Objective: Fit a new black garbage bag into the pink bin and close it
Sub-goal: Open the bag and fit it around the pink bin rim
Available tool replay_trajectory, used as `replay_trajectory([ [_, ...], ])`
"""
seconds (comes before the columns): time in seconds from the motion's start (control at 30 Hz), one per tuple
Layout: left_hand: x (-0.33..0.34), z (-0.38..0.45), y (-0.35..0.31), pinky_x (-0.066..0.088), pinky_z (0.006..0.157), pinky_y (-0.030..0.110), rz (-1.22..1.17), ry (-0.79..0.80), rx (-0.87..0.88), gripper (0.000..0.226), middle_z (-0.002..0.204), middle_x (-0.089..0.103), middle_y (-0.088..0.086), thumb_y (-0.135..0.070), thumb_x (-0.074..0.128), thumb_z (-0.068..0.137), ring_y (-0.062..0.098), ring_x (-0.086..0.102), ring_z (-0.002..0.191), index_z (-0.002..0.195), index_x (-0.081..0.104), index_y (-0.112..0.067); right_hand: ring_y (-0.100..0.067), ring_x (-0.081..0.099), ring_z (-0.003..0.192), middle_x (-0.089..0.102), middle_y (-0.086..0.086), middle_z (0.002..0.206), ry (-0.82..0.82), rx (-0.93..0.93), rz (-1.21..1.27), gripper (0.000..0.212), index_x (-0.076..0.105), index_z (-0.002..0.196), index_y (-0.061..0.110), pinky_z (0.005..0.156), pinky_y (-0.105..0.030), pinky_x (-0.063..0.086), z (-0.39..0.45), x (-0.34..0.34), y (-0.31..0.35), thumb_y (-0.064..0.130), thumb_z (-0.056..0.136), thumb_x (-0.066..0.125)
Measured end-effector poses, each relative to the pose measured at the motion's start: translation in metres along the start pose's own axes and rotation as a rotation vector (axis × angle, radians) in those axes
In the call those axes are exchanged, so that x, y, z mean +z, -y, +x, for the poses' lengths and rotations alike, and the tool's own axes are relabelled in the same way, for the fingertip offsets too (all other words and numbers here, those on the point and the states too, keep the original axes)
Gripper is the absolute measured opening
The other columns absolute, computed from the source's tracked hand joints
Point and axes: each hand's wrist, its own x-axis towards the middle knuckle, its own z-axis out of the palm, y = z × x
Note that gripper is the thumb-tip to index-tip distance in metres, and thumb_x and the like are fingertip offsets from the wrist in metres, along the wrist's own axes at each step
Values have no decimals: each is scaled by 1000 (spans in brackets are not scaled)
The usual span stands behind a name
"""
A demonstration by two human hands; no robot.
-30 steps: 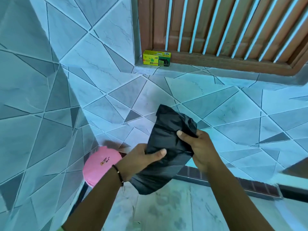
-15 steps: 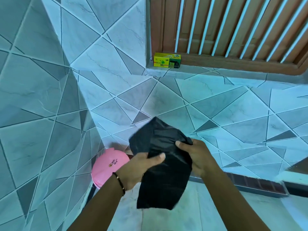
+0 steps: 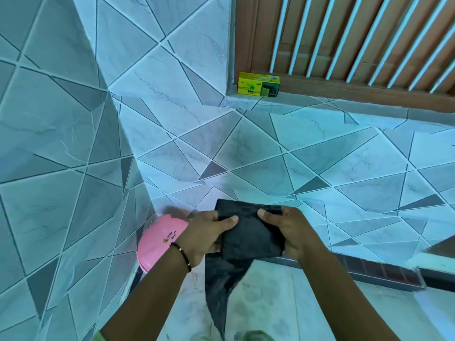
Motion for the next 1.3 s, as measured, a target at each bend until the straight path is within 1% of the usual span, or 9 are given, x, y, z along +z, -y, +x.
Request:
replay_trajectory([
  [0.13,6,8,-1,56,61,27,-42,-122,67,16,75,70,4,-21,61,86,15,62,64,92,70,-9,-28,68,86,72,-16,96,56,-5,-31,28,69,95,3,83,-45,56,6,-7,5,23,76,72],
  [0.27,7,17,-4,57,65,28,-66,-225,137,14,75,72,3,-24,62,86,16,65,68,82,71,-15,-22,70,63,73,-6,76,262,91,-67,16,66,95,8,51,-28,56,-2,-14,2,19,84,64],
  [0.37,12,20,0,54,55,22,-71,-248,150,17,73,72,2,-25,61,86,11,66,63,83,71,-12,-16,61,46,66,-5,60,176,58,0,2,64,81,6,42,-24,51,0,-18,0,8,83,64],
  [0.5,19,23,4,57,67,28,-73,-255,94,35,87,70,12,-34,58,87,18,64,73,96,69,-2,-15,52,43,60,-7,54,83,-38,-33,8,66,78,4,40,-23,47,5,-19,1,11,80,68],
  [0.67,21,17,2,54,54,24,-116,-154,-21,37,89,65,9,-37,58,85,18,64,75,103,60,-5,-12,43,42,50,-3,49,16,-100,-69,19,67,85,1,42,-23,45,5,-19,0,18,79,70],
  [0.83,30,11,6,39,102,31,342,-426,211,79,141,40,6,-44,65,78,20,44,127,142,28,-17,-13,40,42,47,-6,52,-32,-127,-136,29,64,84,-4,41,-23,45,8,-14,1,23,79,71],
  [0.97,38,3,2,42,90,19,608,-322,479,34,112,62,-13,-39,69,76,0,54,105,108,64,-28,-12,43,39,49,-5,49,-57,-161,-202,41,62,85,-12,43,-25,46,13,-13,-1,26,78,73],
  [1.1,40,9,4,50,79,25,703,-333,541,4,87,68,-11,-24,69,78,4,61,86,83,70,-24,-14,39,40,47,-7,51,-29,-148,-237,44,61,85,-11,41,-25,40,12,-10,0,31,78,71],
  [1.3,40,9,3,48,61,22,612,-309,460,9,66,70,-2,-19,68,80,11,62,60,71,70,-16,-14,41,40,54,-4,51,114,-127,-141,22,59,75,4,42,-24,41,11,-15,-3,23,81,68],
])
